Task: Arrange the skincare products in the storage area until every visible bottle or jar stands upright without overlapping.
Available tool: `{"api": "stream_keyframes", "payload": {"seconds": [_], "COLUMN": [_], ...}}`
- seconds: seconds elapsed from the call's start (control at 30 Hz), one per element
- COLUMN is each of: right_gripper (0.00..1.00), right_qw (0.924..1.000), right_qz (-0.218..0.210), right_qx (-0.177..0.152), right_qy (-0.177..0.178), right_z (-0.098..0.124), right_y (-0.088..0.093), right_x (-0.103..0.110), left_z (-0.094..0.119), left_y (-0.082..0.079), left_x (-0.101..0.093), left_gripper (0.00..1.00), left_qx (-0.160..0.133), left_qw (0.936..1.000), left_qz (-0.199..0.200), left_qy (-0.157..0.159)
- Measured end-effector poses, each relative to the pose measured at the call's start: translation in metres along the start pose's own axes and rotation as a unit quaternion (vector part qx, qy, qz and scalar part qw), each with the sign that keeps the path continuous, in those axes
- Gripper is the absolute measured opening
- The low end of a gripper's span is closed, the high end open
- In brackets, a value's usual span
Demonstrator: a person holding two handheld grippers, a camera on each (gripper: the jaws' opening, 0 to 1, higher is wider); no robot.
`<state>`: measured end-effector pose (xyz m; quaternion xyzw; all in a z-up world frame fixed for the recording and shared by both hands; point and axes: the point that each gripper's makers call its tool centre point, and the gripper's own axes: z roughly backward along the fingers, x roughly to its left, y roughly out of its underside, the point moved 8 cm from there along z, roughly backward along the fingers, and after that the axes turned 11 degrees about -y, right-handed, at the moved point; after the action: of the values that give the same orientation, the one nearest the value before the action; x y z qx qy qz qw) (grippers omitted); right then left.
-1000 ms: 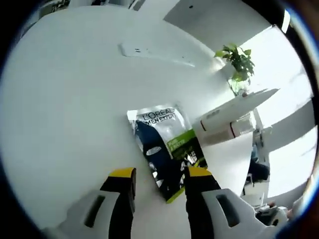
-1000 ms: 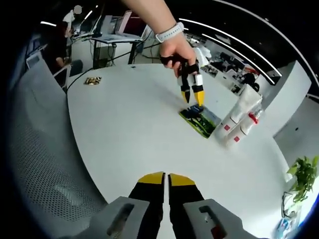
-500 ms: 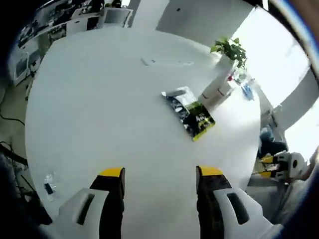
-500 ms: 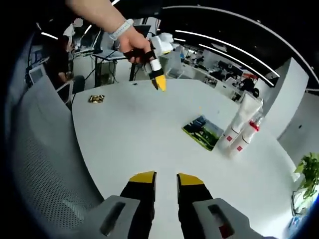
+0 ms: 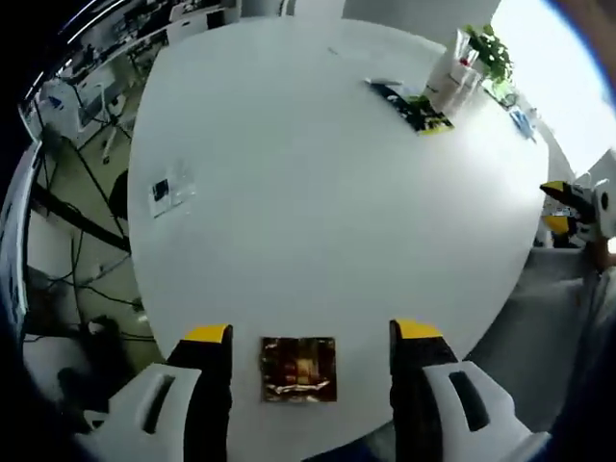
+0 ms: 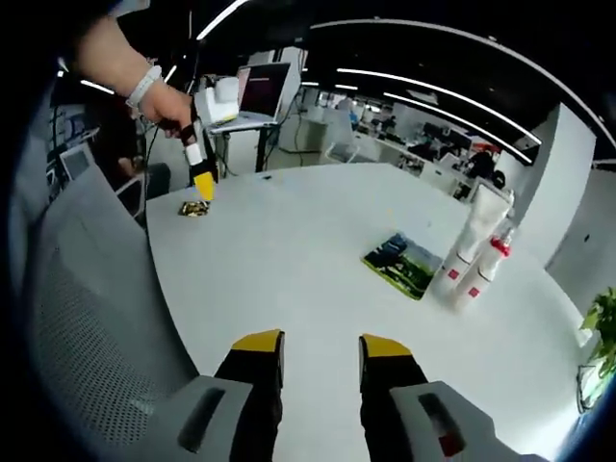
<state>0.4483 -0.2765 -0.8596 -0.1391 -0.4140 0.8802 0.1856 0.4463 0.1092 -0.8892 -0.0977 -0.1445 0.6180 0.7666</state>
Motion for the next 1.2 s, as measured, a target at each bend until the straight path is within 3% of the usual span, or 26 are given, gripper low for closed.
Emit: {"api": "stream_keyframes", "payload": {"seconds": [0.1,0.4,0.73,0.93,1.1,1.2], "right_gripper": [0.24,0.22,0.20,0.19,0.18,0.18], "right_qw": [1.0000,0.9998,0.9996,0.9994,0.9993,0.9994], "right_qz": [0.006,0.013,0.016,0.019,0.021,0.021], "right_qx": [0.003,0.013,0.022,0.027,0.029,0.027], "right_qy": [-0.001,-0.001,-0.002,-0.006,-0.007,-0.007], "right_z": [0.000,-0.001,-0.002,-0.003,-0.003,-0.002], "right_y": [0.000,0.002,0.003,0.004,0.004,0.004], "right_x": [0.001,0.001,0.000,0.001,0.001,0.001], "left_z": [-0.002,-0.016,-0.019,-0.017,-0.023,-0.025], "left_y": [0.015,0.031,0.030,0.027,0.027,0.025], "left_x": [-0.001,-0.001,0.000,-0.004,0.002,-0.005], "left_gripper": [0.60,0.54,0.52,0.37,0.36,0.35], "left_qx": [0.011,0.026,0.022,0.017,0.022,0.014], "left_qw": [0.9996,0.9990,0.9986,0.9980,0.9983,0.9995], "left_qz": [-0.020,-0.028,-0.037,-0.056,-0.046,-0.026], "left_qy": [-0.017,-0.024,-0.031,-0.024,-0.027,-0.012]}}
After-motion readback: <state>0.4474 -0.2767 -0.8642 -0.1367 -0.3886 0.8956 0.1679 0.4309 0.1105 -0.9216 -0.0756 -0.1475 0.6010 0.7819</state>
